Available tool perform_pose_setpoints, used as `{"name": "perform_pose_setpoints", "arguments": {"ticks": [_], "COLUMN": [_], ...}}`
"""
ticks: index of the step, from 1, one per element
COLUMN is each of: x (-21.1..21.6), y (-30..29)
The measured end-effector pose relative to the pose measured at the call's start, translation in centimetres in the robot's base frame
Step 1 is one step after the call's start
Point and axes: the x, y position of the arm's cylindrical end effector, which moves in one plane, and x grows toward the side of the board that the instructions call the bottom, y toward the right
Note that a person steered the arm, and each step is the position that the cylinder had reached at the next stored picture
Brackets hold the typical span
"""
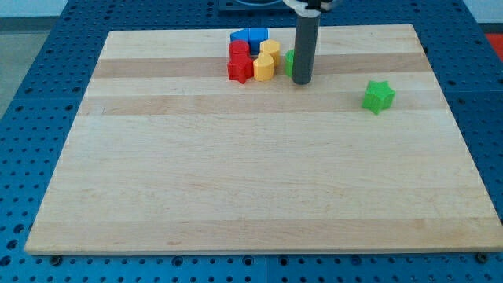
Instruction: Place the green circle towards the top right side of the yellow hexagon
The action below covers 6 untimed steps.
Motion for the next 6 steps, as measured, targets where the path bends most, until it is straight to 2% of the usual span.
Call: {"name": "perform_pose_setpoints", "arguments": {"ticks": [5,6], "x": [-4.3,-4.1], "y": [-0.3,-0.3]}}
